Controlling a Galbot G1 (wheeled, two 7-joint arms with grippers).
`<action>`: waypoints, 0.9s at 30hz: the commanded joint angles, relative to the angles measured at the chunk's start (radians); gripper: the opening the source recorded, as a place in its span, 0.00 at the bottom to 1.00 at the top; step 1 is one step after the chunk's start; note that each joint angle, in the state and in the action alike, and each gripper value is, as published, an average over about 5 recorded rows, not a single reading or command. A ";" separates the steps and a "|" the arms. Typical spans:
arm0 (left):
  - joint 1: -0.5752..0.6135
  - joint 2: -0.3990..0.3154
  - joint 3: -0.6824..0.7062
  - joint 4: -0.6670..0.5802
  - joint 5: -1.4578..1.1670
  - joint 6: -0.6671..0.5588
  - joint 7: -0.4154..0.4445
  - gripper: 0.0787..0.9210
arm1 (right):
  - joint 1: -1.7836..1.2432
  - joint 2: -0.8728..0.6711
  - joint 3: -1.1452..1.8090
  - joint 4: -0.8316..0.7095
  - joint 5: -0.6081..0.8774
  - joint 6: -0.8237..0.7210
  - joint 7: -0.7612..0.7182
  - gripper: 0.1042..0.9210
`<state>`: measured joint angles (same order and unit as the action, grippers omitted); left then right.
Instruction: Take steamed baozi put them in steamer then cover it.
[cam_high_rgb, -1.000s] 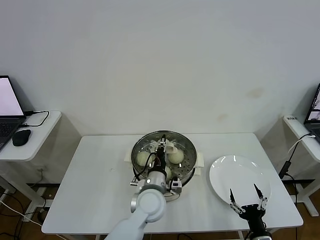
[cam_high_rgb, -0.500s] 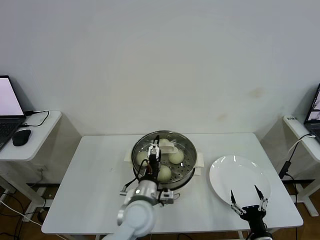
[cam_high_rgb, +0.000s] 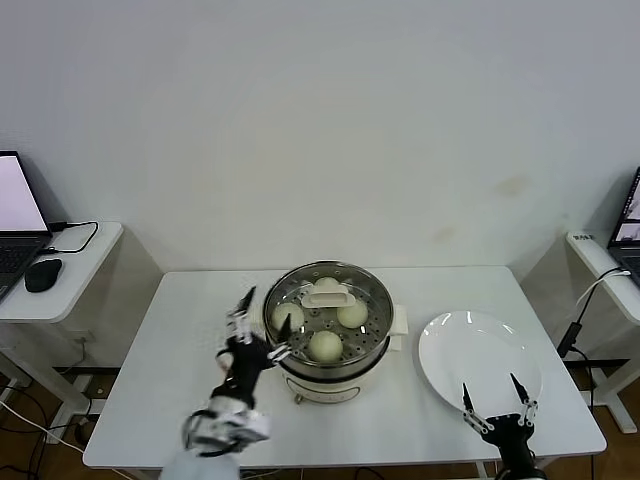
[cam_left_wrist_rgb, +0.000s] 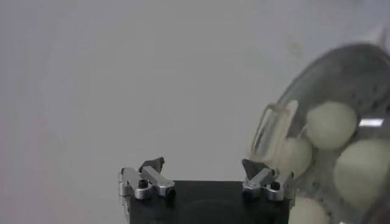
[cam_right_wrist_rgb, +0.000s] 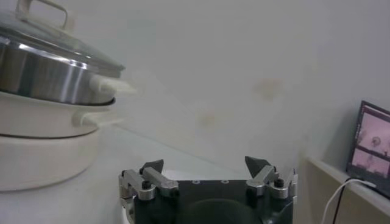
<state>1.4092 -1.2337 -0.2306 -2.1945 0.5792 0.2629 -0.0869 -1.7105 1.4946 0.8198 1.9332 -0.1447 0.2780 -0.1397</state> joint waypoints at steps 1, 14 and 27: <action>0.394 -0.005 -0.314 -0.052 -0.819 -0.355 -0.151 0.88 | -0.035 -0.037 -0.009 0.009 0.103 -0.010 -0.041 0.88; 0.489 -0.071 -0.290 0.066 -0.853 -0.452 -0.146 0.88 | -0.135 -0.121 -0.110 0.105 0.257 -0.082 -0.047 0.88; 0.495 -0.079 -0.283 0.082 -0.859 -0.447 -0.120 0.88 | -0.142 -0.128 -0.180 0.136 0.262 -0.163 0.004 0.88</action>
<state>1.8610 -1.3011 -0.4950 -2.1330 -0.2115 -0.1426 -0.2014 -1.8316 1.3801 0.6918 2.0396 0.0805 0.1696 -0.1636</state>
